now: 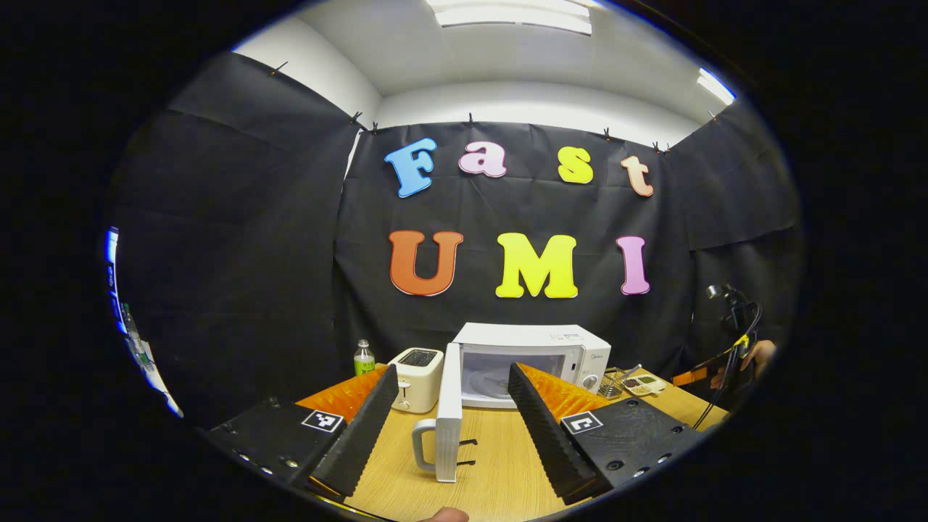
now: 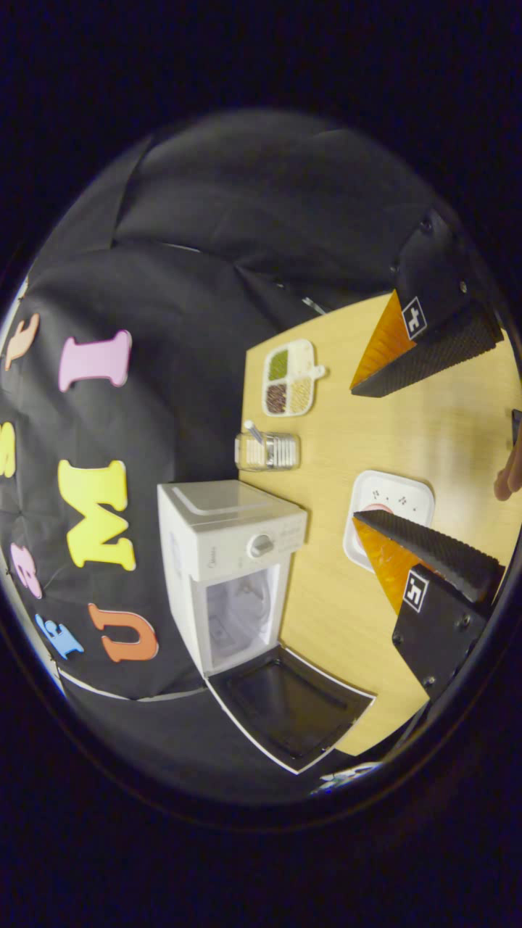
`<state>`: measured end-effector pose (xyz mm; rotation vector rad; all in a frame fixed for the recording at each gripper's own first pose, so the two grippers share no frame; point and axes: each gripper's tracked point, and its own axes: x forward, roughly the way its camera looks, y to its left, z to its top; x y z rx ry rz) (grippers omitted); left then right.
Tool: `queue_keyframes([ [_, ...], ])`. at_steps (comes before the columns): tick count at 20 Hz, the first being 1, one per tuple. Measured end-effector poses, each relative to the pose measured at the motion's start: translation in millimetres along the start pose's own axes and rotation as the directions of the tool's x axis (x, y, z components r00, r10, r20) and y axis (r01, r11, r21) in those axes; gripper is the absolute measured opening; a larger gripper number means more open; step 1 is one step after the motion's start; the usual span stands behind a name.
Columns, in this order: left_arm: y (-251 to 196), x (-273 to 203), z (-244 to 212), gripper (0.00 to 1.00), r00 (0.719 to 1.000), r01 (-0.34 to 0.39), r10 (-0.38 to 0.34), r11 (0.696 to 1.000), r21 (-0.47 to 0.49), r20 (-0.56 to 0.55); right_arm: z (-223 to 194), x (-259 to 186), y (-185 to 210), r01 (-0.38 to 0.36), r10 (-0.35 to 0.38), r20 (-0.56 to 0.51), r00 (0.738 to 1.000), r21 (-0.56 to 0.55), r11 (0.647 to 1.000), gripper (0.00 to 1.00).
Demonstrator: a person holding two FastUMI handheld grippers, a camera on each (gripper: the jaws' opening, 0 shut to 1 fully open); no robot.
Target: Open the microwave oven with the left hand, put the food in, and close the microwave oven.
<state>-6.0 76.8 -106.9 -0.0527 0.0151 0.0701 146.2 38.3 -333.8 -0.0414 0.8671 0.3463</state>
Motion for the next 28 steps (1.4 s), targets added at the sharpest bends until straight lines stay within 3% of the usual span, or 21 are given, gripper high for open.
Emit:
queue_keyframes([
  [1, -5, 2, 7, 0.93, 1.000, -0.006, 0.006, 1.000, 0.008, 0.009, -10, 16, 5, -0.047, 0.048, -0.070, 0.996, 0.021, 0.999, 0.92],
  [2, -9, 4, 11, 0.93, 1.000, -0.010, 0.010, 1.000, 0.016, 0.012, -24, 33, 7, -0.076, 0.083, -0.142, 0.986, 0.050, 0.996, 0.95],
  [8, -30, 10, 20, 0.93, 1.000, -0.011, 0.011, 0.998, 0.060, -0.007, -72, 97, 15, -0.150, 0.211, -0.393, 0.895, 0.180, 0.972, 0.83],
  [9, -30, 11, 20, 0.93, 1.000, -0.015, 0.016, 0.998, 0.062, -0.007, -76, 104, 18, -0.164, 0.236, -0.414, 0.879, 0.202, 0.965, 0.70],
  [10, -31, 11, 21, 0.94, 1.000, -0.021, 0.022, 0.998, 0.059, -0.005, -78, 109, 20, -0.167, 0.247, -0.435, 0.866, 0.213, 0.963, 0.75],
  [12, -32, 11, 25, 0.93, 1.000, -0.020, 0.020, 0.999, 0.051, -0.002, -85, 119, 21, -0.167, 0.253, -0.467, 0.848, 0.218, 0.962, 0.61],
  [15, -29, 10, 23, 0.94, 1.000, -0.027, 0.028, 0.999, 0.045, -0.011, -92, 124, 31, -0.175, 0.307, -0.510, 0.803, 0.291, 0.941, 0.50],
  [16, -27, 11, 23, 0.94, 0.999, -0.033, 0.033, 0.998, 0.047, -0.015, -95, 124, 35, -0.179, 0.333, -0.530, 0.780, 0.322, 0.930, 0.42],
  [17, -26, 10, 23, 0.93, 0.999, -0.038, 0.039, 0.998, 0.047, -0.015, -97, 124, 37, -0.185, 0.350, -0.543, 0.763, 0.336, 0.924, 0.24],
  [18, -25, 9, 23, 0.93, 0.999, -0.041, 0.042, 0.998, 0.046, -0.014, -102, 123, 35, -0.194, 0.364, -0.568, 0.738, 0.337, 0.921, 0.30],
  [19, -25, 7, 24, 0.93, 0.999, -0.041, 0.042, 0.998, 0.045, -0.012, -104, 124, 27, -0.180, 0.344, -0.580, 0.738, 0.322, 0.929, 0.12],
  [21, -25, 6, 25, 0.93, 0.999, -0.041, 0.041, 0.998, 0.041, -0.006, -101, 127, 23, -0.183, 0.348, -0.597, 0.723, 0.320, 0.929, 0.06],
  [25, -24, 2, 21, 0.93, 0.999, -0.042, 0.043, 0.998, 0.037, -0.011, -101, 128, 27, -0.173, 0.347, -0.593, 0.726, 0.331, 0.928, 0.04],
  [28, -19, -1, 16, 0.94, 0.998, -0.052, 0.053, 0.998, 0.039, -0.035, -102, 121, 33, -0.182, 0.398, -0.551, 0.733, 0.405, 0.896, 0.04],
])
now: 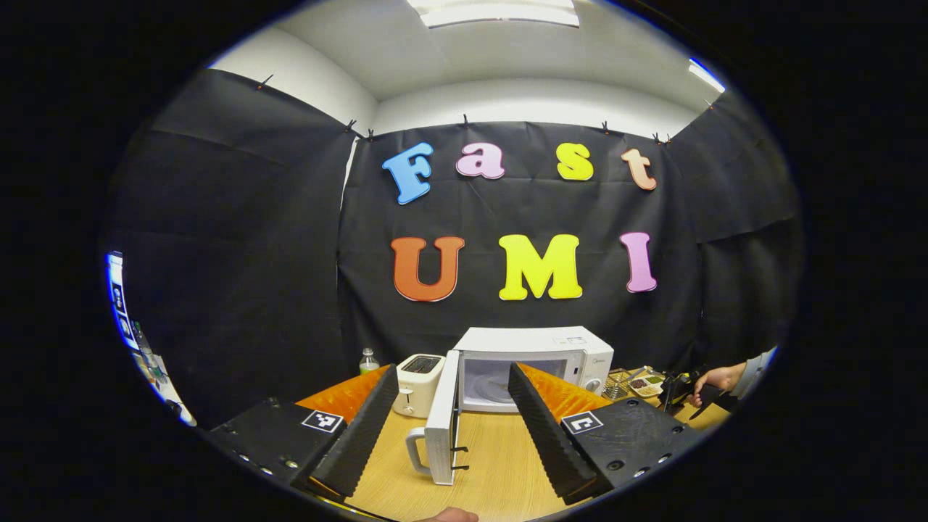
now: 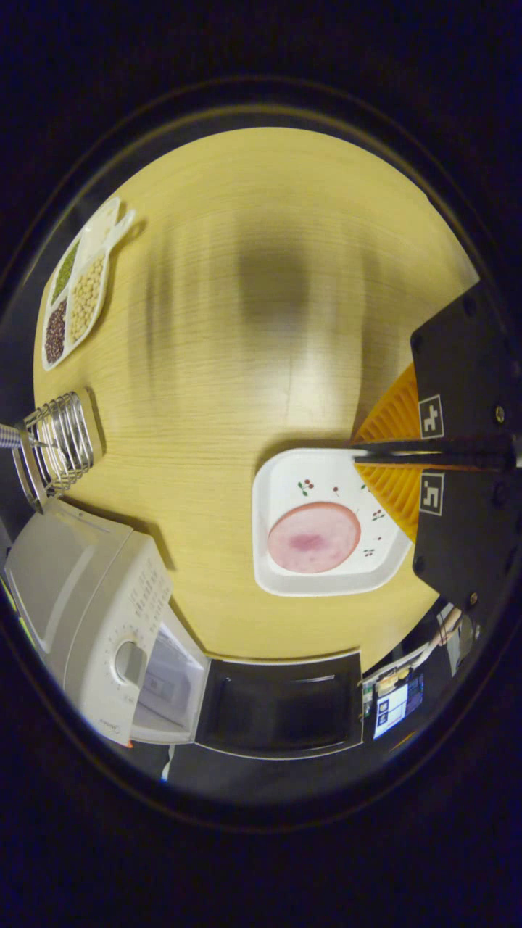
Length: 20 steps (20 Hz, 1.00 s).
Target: Open the microwave oven with the left hand, put the food in, and close the microwave oven.
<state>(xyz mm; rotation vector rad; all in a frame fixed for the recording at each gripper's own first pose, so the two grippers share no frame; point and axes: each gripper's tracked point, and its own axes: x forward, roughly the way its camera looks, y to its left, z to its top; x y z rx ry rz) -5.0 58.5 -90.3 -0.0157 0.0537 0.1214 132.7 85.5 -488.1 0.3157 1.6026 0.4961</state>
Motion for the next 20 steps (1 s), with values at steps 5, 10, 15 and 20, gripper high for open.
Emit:
queue_keyframes([
  [5, 8, -9, -5, 0.94, 1.000, -0.006, 0.006, 1.000, -0.013, -0.001, -14, -23, 31, -0.117, 0.114, 0.097, 0.989, 0.031, 0.993, 0.04],
  [10, 20, -18, -6, 0.93, 1.000, -0.006, 0.006, 0.999, -0.033, -0.004, -32, -33, 72, -0.213, 0.193, 0.171, 0.966, 0.109, 0.971, 0.04],
  [15, 48, -27, -9, 0.93, 0.999, -0.036, 0.037, 0.999, -0.038, 0.019, -42, -25, 121, -0.270, 0.219, 0.235, 0.947, 0.215, 0.939, 0.04],
  [20, 77, -35, -13, 0.93, 0.998, -0.053, 0.055, 0.996, -0.078, 0.021, -33, -11, 179, -0.316, 0.236, 0.302, 0.924, 0.252, 0.915, 0.04],
])
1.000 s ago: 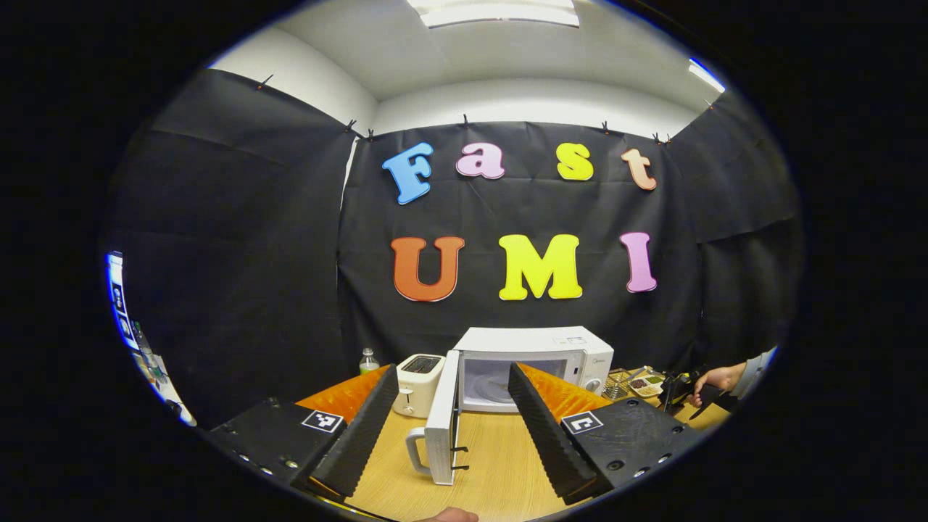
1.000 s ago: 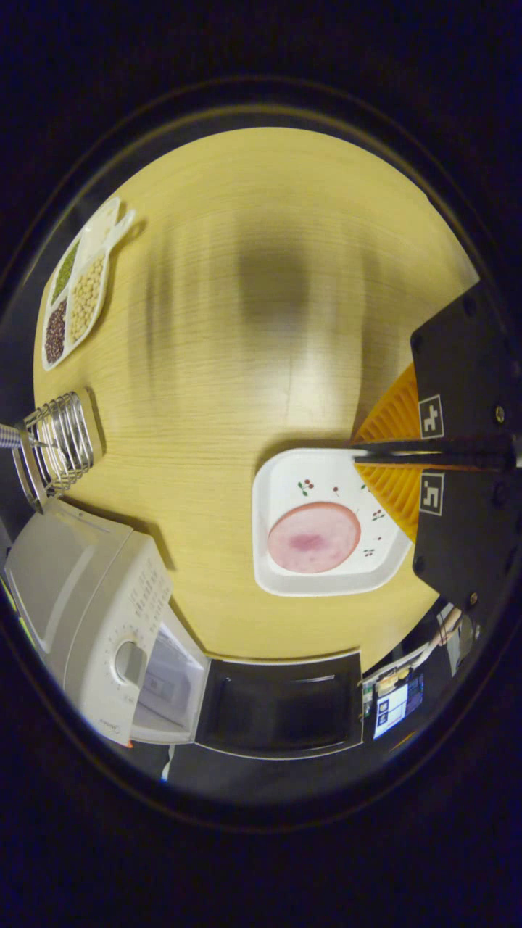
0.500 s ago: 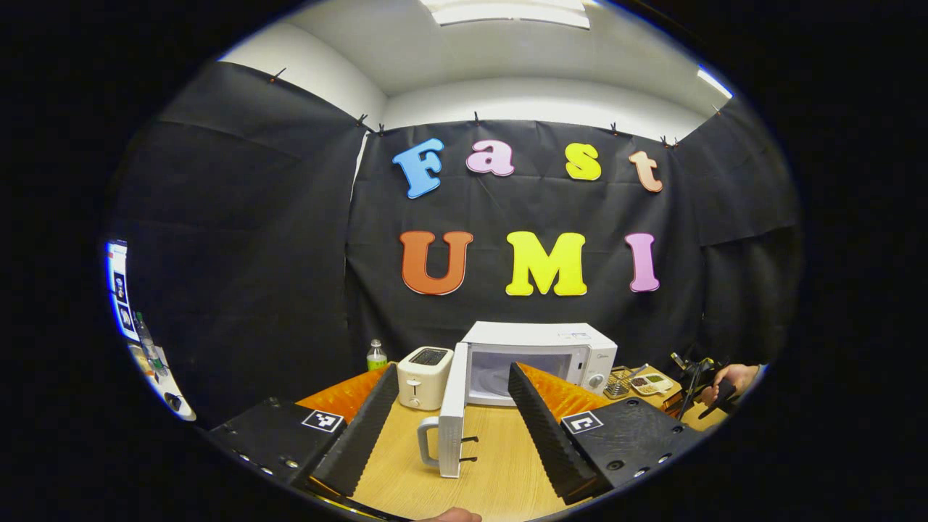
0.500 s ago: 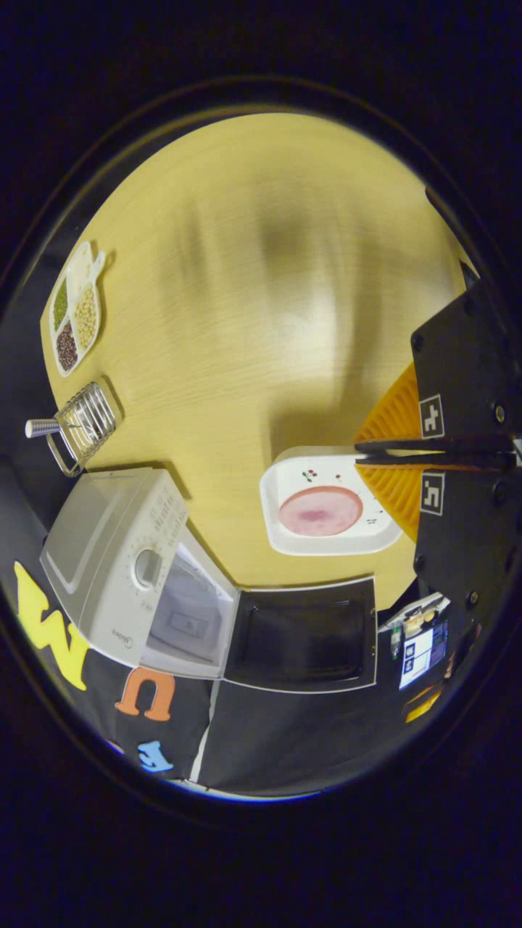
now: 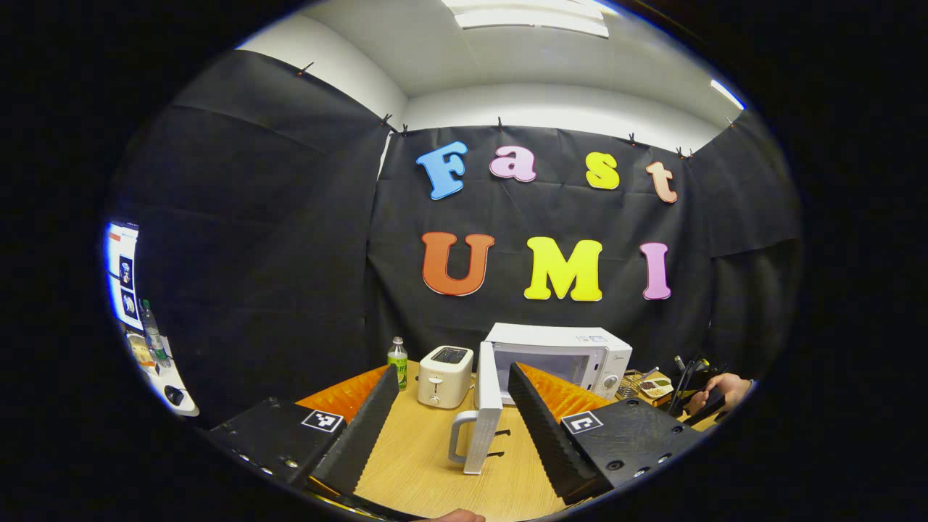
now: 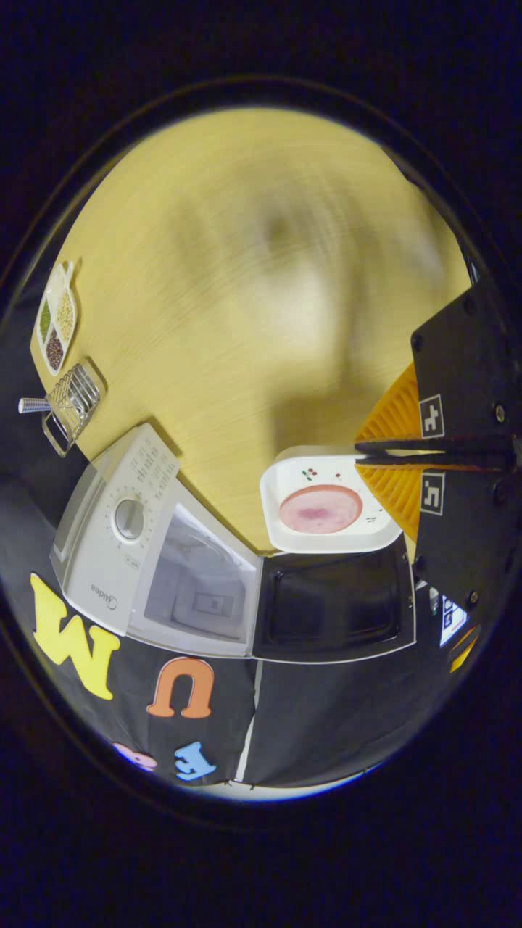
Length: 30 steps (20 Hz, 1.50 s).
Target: Open the microwave oven with the left hand, put the food in, and close the microwave oven.
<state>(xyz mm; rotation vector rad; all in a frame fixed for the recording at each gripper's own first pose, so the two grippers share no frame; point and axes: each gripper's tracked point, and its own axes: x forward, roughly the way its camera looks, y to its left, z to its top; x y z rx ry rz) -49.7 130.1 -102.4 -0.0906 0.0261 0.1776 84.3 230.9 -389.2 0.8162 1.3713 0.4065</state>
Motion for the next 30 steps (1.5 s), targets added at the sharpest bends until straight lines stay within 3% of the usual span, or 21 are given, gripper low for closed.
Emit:
queue_keyframes([
  [8, 24, -3, -10, 0.93, 1.000, -0.019, 0.019, 1.000, -0.002, -0.014, 25, 65, 70, -0.075, 0.039, 0.199, 0.979, 0.179, 0.981, 0.04],
  [12, 15, -6, -12, 0.93, 1.000, 0.015, -0.015, 1.000, 0.004, -0.002, 43, 102, 102, -0.124, 0.048, 0.301, 0.953, 0.241, 0.962, 0.04],
  [15, 18, -6, -19, 0.93, 1.000, 0.005, -0.005, 1.000, 0.006, -0.021, 66, 119, 126, -0.211, 0.059, 0.433, 0.900, 0.312, 0.926, 0.04],
  [20, 18, 1, -33, 0.93, 0.999, 0.005, -0.004, 1.000, 0.019, -0.043, 98, 154, 150, -0.258, 0.060, 0.547, 0.835, 0.294, 0.920, 0.05],
  [22, 19, 6, -37, 0.93, 0.999, 0.005, -0.004, 1.000, 0.017, -0.054, 118, 163, 151, -0.284, 0.049, 0.606, 0.794, 0.299, 0.911, 0.05],
  [27, 23, 16, -50, 0.93, 0.996, 0.004, -0.003, 1.000, 0.021, -0.086, 163, 178, 144, -0.270, -0.036, 0.742, 0.670, 0.288, 0.919, 0.04],
  [30, 25, 20, -57, 0.93, 0.995, 0.003, -0.001, 1.000, 0.022, -0.103, 176, 191, 143, -0.272, -0.066, 0.762, 0.644, 0.308, 0.912, 0.05],
])
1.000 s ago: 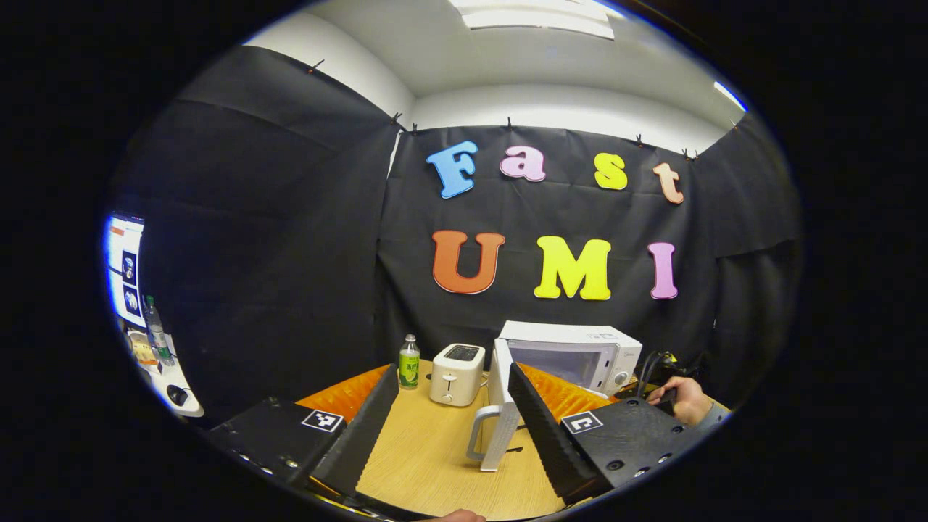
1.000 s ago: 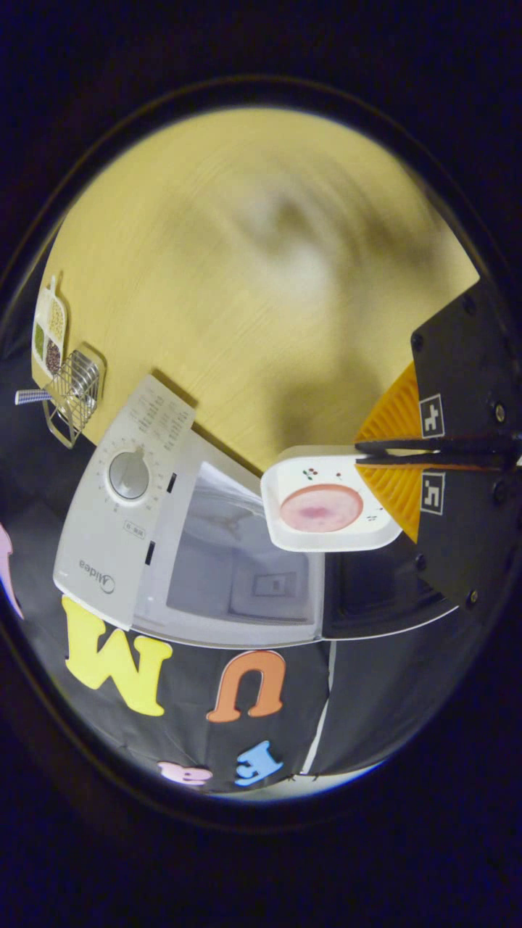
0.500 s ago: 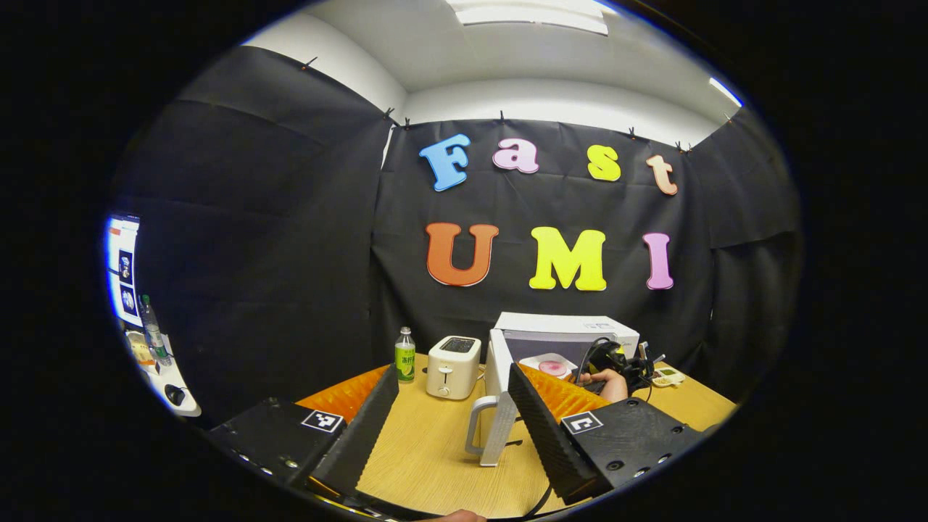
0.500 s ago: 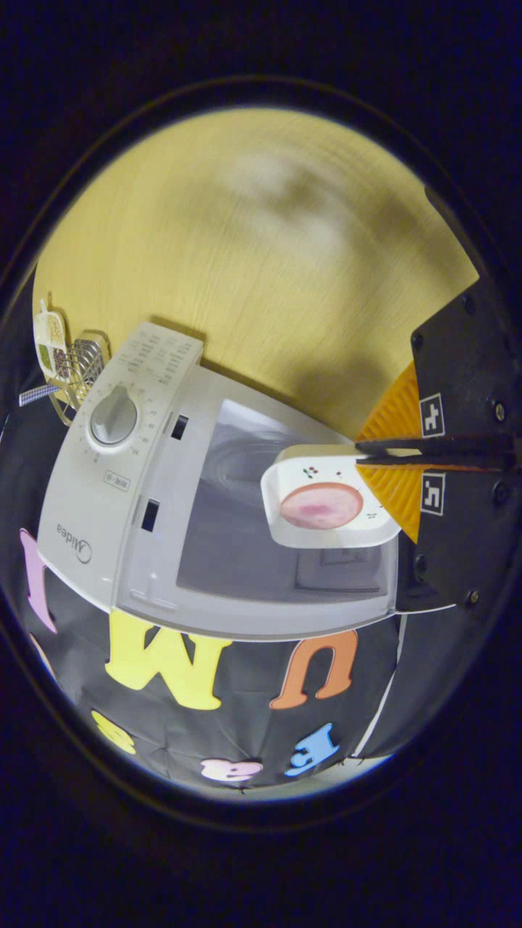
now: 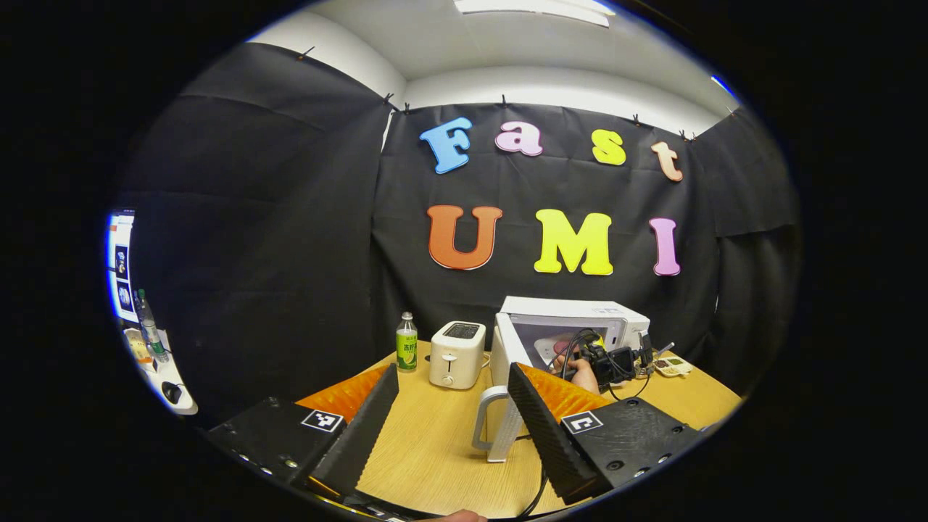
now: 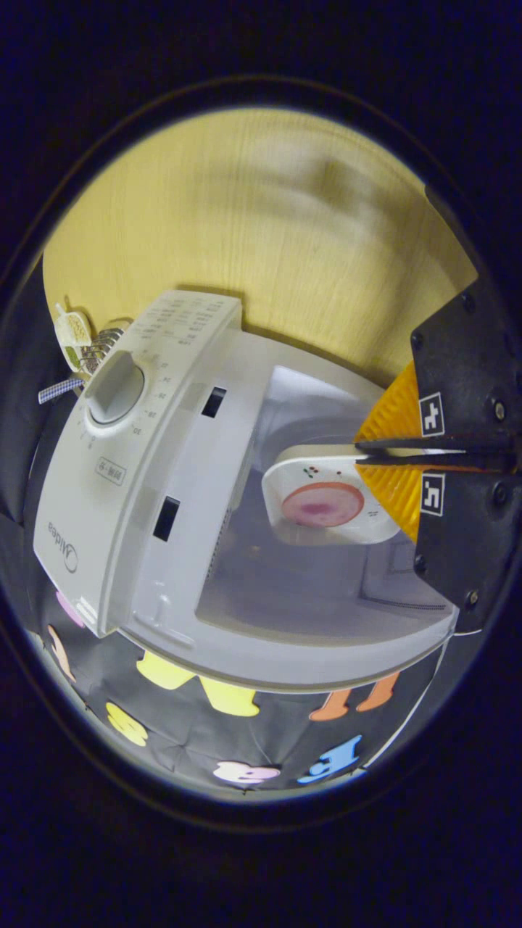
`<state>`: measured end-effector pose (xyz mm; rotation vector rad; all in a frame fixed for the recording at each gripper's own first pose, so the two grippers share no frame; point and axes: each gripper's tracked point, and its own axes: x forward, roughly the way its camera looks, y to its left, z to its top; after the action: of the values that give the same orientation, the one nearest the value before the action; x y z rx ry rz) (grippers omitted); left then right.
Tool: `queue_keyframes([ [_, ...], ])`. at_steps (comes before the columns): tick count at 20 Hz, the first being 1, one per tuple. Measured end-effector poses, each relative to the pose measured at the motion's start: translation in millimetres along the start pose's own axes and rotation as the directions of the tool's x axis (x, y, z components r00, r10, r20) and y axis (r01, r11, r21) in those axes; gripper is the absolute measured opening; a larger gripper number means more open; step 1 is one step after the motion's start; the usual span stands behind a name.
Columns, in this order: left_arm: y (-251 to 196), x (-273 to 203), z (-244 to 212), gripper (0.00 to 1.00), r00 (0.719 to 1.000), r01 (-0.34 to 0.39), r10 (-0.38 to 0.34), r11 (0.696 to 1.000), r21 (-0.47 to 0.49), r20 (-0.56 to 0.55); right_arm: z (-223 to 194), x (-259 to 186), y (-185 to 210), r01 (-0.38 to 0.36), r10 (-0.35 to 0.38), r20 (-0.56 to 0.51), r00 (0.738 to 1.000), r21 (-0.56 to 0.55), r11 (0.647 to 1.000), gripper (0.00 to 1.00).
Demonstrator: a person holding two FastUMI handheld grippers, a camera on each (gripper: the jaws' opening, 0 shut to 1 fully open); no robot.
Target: Open the microwave oven with the left hand, put the food in, and close the microwave oven.
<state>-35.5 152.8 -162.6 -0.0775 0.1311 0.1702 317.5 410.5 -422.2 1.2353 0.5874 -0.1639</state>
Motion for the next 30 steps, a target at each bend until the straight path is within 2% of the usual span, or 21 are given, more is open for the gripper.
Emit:
queue_keyframes([
  [2, 2, 1, -2, 0.93, 1.000, 0.002, -0.002, 1.000, -0.005, -0.008, 0, 9, 1, 0.009, -0.009, 0.020, 1.000, 0.014, 1.000, 0.07],
  [5, 3, 0, 2, 0.93, 1.000, 0.013, -0.013, 0.999, -0.049, 0.000, -4, 17, 9, -0.002, 0.003, 0.020, 1.000, -0.018, 1.000, 0.11],
  [9, 5, -1, 3, 0.93, 1.000, 0.017, -0.016, 0.998, -0.053, 0.014, -7, 23, 12, -0.012, 0.013, 0.012, 1.000, -0.073, 0.997, 0.14],
  [13, -1, 0, -4, 0.93, 1.000, 0.027, -0.027, 0.999, -0.042, -0.006, -11, 20, 1, 0.014, -0.015, -0.008, 1.000, -0.120, 0.993, 0.12],
  [14, -1, 1, -6, 0.93, 1.000, 0.025, -0.025, 0.999, -0.040, -0.008, -10, 16, -2, 0.020, -0.021, -0.005, 1.000, -0.148, 0.989, 0.01],
  [15, -2, 2, -8, 0.93, 1.000, 0.028, -0.029, 0.999, -0.038, -0.011, -9, 13, 1, 0.000, -0.001, -0.006, 1.000, -0.181, 0.984, 0.19],
  [16, -3, 1, -10, 0.93, 0.999, 0.030, -0.031, 0.999, -0.038, -0.018, -9, 7, 3, -0.016, 0.012, -0.016, 1.000, -0.217, 0.976, 0.13],
  [17, -3, 0, -11, 0.93, 0.999, 0.029, -0.030, 0.999, -0.039, -0.022, -9, 1, 4, -0.028, 0.019, -0.038, 0.999, -0.248, 0.968, 0.33],
  [18, -3, 0, -12, 0.93, 0.999, 0.027, -0.028, 0.999, -0.037, -0.025, -10, -6, 6, -0.048, 0.032, -0.064, 0.997, -0.265, 0.963, 0.31],
  [19, -1, 0, -12, 0.93, 0.999, 0.023, -0.024, 0.999, -0.034, -0.025, -11, -13, 7, -0.073, 0.047, -0.099, 0.994, -0.276, 0.958, 0.35],
  [20, 0, -1, -11, 0.93, 0.999, 0.020, -0.021, 0.999, -0.027, -0.025, -10, -21, 9, -0.092, 0.057, -0.127, 0.990, -0.290, 0.953, 0.46],
  [21, 2, -2, -12, 0.93, 1.000, 0.014, -0.015, 1.000, -0.019, -0.028, -7, -28, 7, -0.103, 0.060, -0.142, 0.988, -0.314, 0.944, 0.65],
  [22, 4, -3, -11, 0.93, 1.000, 0.008, -0.008, 1.000, -0.011, -0.026, 0, -34, 8, -0.119, 0.072, -0.146, 0.987, -0.349, 0.930, 0.75],
  [23, 7, -5, -9, 0.93, 1.000, 0.002, -0.002, 1.000, -0.006, -0.022, 6, -38, 7, -0.134, 0.080, -0.151, 0.985, -0.391, 0.910, 0.68],
  [25, 9, -9, -7, 0.93, 1.000, -0.008, 0.008, 1.000, 0.000, -0.018, 20, -51, 6, -0.160, 0.089, -0.167, 0.982, -0.483, 0.861, 1.00],
  [27, 13, -12, -5, 0.93, 1.000, -0.014, 0.014, 1.000, 0.003, -0.013, 36, -68, 8, -0.194, 0.115, -0.176, 0.978, -0.544, 0.816, 1.00],
  [28, 15, -12, -5, 0.93, 1.000, -0.017, 0.017, 1.000, 0.002, -0.010, 45, -79, 12, -0.216, 0.136, -0.180, 0.974, -0.568, 0.794, 0.89],
  [29, 16, -13, -5, 0.93, 1.000, -0.018, 0.018, 1.000, 0.003, -0.013, 55, -91, 16, -0.233, 0.152, -0.184, 0.971, -0.595, 0.769, 0.90],
  [30, 17, -13, -6, 0.93, 1.000, -0.021, 0.022, 1.000, 0.007, -0.015, 65, -104, 21, -0.257, 0.175, -0.191, 0.966, -0.620, 0.741, 1.00],
])
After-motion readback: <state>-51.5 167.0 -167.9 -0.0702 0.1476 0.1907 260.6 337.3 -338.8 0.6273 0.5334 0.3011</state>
